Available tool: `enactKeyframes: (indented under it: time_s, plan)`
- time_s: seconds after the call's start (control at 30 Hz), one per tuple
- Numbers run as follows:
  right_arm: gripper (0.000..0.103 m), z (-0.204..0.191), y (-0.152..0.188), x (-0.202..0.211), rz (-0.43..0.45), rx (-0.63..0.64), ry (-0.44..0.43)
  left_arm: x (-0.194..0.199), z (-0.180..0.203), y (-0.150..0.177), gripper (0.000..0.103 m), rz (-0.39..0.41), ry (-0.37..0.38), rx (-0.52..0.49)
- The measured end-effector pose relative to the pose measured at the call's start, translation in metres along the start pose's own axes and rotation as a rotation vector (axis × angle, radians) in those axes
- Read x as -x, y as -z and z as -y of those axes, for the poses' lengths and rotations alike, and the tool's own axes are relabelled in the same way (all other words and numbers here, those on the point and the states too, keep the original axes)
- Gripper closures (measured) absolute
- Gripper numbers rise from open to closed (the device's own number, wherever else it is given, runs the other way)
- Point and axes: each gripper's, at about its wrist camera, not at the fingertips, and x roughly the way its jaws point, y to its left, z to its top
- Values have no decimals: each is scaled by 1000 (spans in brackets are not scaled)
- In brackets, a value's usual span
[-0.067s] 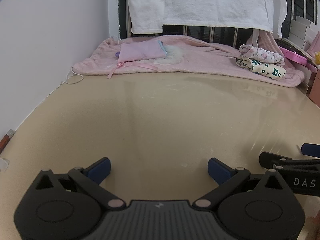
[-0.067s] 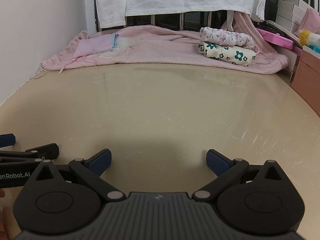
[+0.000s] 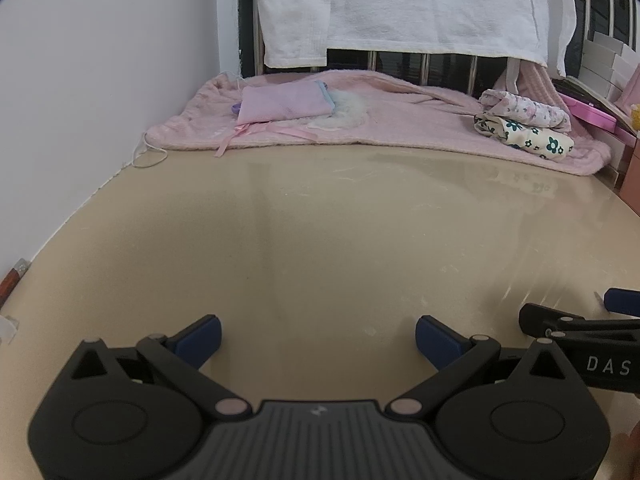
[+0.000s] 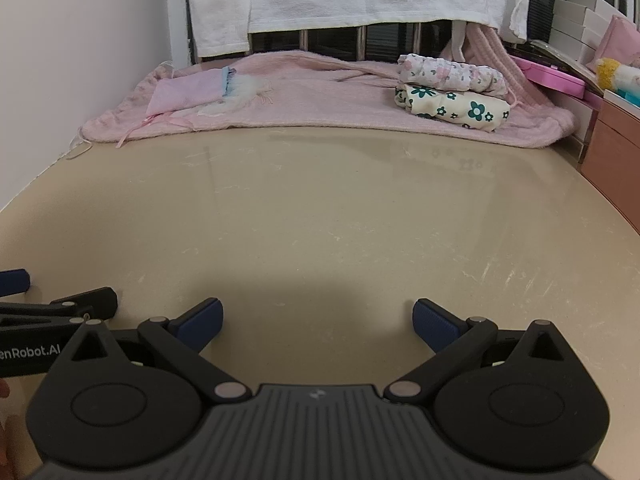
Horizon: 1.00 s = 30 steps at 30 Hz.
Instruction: Fold clothes
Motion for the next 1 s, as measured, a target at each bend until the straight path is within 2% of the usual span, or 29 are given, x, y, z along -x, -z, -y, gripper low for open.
enactKeyframes:
  time_s: [1.0]
  plan:
    - [1,-1,-2,-2,-22,4,8,-2,-2,-2,0,-13,3,15]
